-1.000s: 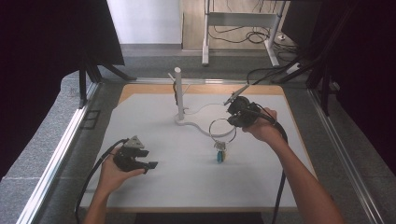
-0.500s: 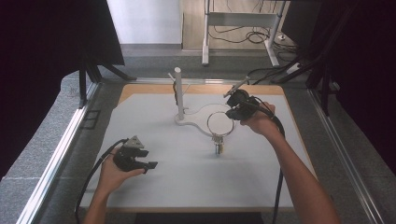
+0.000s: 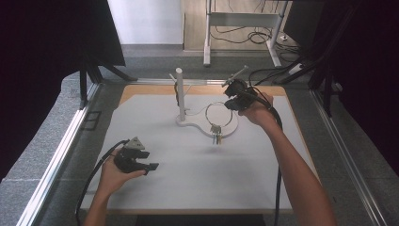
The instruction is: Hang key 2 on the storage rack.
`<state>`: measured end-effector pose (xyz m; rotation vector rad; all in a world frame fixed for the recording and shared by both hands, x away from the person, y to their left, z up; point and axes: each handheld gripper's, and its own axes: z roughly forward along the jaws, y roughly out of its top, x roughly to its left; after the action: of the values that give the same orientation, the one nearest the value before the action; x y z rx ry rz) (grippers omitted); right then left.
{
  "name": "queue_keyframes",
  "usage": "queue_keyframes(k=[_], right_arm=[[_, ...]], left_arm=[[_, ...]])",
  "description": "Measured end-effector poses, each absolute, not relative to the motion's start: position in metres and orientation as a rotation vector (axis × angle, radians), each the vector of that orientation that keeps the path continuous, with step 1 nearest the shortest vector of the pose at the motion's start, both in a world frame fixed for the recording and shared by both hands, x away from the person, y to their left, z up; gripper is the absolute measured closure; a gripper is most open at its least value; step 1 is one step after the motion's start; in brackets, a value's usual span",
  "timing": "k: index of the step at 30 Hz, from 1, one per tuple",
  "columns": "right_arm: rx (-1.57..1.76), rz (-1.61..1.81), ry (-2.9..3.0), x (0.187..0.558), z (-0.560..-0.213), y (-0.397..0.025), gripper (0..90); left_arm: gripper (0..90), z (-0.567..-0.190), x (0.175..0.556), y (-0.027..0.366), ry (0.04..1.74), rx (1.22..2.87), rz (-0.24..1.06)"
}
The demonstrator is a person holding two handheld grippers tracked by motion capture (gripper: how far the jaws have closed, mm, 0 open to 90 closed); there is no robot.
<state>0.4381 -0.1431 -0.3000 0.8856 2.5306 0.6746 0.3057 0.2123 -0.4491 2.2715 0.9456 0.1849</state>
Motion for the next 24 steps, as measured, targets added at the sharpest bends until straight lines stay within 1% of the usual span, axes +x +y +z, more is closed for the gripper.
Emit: queue_keyframes(k=[12,24], right_arm=[[0.905,0.689,2.516,0.458,-0.29,-0.133,88.2],[0.923,0.688,2.501,0.479,-0.289,-0.126,88.1]], left_arm=[[37.7,-0.448,0.305,0.213,0.943,2.272,0.186],[37.7,-0.448,0.306,0.213,0.942,2.27,0.184]])
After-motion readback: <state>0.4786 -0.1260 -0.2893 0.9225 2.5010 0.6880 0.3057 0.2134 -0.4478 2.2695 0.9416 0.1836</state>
